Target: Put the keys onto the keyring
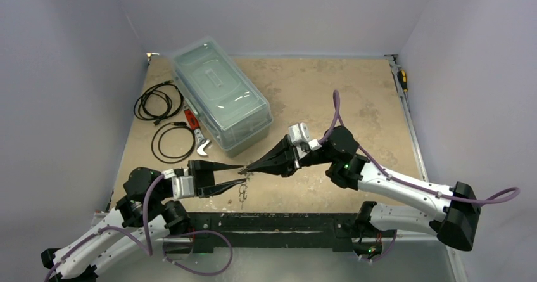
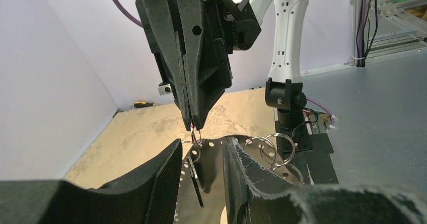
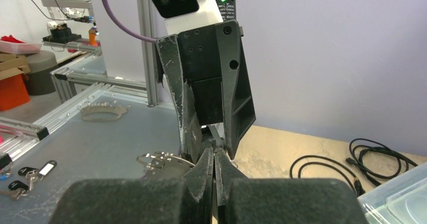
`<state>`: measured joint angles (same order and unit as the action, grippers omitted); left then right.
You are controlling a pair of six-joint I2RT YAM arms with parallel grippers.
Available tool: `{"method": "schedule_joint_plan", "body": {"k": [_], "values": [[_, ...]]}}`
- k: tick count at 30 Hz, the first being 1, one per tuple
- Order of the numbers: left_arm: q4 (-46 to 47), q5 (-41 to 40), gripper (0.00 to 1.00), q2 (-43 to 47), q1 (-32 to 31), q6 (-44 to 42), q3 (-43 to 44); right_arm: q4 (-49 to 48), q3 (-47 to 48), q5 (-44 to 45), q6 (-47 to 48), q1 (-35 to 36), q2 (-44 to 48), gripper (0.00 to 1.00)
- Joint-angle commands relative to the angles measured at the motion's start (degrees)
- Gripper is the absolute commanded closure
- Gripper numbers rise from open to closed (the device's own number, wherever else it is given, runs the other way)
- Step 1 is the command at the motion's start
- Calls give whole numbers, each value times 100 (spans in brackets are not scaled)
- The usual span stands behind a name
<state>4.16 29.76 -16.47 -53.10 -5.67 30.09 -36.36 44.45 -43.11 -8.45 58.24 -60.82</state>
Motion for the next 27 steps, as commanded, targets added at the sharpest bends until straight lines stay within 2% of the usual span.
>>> {"method": "schedule_joint_plan", "body": {"k": [1, 16, 18, 20, 27], "values": [[10, -125, 67, -51, 6, -34, 147, -180, 290, 5, 83, 21, -38, 100], [-21, -174, 84, -293, 10, 57, 208, -173, 354, -82, 80, 21, -26, 100], [-13, -170, 89, -295, 10, 66, 209, -188, 363, -98, 72, 21, -50, 100], [-32, -183, 100, -308, 10, 82, 225, -215, 355, -106, 51, 25, -68, 100], [-283, -469, 100, -335, 10, 40, 352, 33, 392, -128, 104, 26, -122, 100]]}}
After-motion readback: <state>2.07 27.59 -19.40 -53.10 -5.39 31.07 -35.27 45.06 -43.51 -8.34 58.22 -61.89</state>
